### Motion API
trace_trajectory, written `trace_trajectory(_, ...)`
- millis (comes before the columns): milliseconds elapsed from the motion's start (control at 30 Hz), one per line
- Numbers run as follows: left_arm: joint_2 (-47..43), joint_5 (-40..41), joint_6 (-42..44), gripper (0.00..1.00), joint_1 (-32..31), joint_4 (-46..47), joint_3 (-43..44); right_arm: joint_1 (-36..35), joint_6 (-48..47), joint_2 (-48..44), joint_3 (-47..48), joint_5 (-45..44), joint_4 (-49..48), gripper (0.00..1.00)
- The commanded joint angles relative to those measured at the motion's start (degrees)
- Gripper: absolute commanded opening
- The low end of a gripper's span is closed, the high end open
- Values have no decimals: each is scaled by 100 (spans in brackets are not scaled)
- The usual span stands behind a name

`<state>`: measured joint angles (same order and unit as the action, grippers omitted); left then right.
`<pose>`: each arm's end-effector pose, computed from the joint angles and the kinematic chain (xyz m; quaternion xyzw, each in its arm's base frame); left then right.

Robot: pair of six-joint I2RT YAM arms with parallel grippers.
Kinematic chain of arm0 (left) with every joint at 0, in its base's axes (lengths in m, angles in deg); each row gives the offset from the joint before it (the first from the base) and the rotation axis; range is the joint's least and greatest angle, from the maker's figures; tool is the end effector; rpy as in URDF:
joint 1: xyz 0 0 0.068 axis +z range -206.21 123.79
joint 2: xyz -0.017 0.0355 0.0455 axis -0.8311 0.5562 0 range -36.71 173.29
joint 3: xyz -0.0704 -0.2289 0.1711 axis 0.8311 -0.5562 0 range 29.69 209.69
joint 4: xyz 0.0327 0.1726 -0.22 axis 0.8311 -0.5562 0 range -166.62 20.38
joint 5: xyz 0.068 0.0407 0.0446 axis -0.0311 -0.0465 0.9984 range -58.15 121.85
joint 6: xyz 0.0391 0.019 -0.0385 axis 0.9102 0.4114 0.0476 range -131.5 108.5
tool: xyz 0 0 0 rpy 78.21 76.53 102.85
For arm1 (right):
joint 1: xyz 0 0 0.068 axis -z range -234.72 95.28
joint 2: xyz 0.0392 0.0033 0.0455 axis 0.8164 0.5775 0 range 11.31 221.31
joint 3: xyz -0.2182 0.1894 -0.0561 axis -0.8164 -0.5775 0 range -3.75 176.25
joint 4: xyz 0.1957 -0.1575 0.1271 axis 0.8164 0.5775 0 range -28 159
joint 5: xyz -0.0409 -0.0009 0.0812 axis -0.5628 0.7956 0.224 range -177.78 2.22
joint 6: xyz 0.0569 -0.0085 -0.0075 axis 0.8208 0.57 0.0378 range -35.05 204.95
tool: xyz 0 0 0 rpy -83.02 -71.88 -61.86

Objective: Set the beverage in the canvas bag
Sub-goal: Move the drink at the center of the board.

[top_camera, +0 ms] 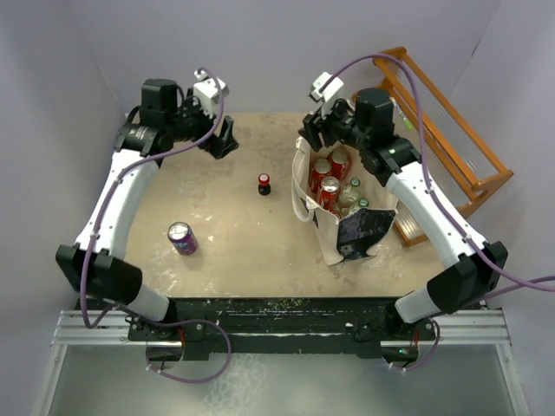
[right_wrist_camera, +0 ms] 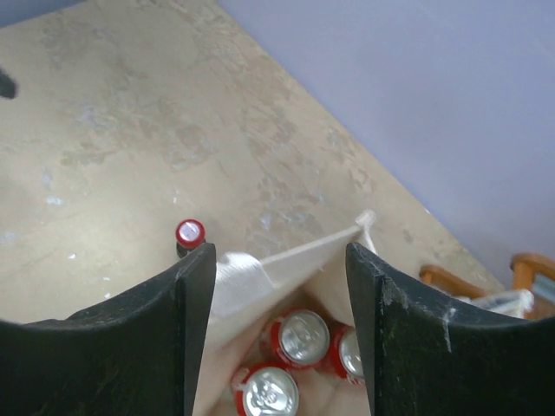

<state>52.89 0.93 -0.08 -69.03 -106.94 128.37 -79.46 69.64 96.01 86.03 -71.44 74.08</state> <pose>0.3543 -0.1025 0.4490 0.3074 0.7801 -0.2348 0.4918 0.3280 0.1640 0.4679 -0.3424 0.6643 0.1599 0.6449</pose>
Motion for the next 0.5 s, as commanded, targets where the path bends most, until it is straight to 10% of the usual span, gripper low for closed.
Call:
trace_trajectory(0, -859, 900, 1108, 99, 266, -1677, -511, -390, 165, 100, 310, -151, -783, 64)
trace_trajectory(467, -2072, 1355, 2739, 99, 1652, -3160, -2953, -849, 494, 485, 392, -193, -1228, 70)
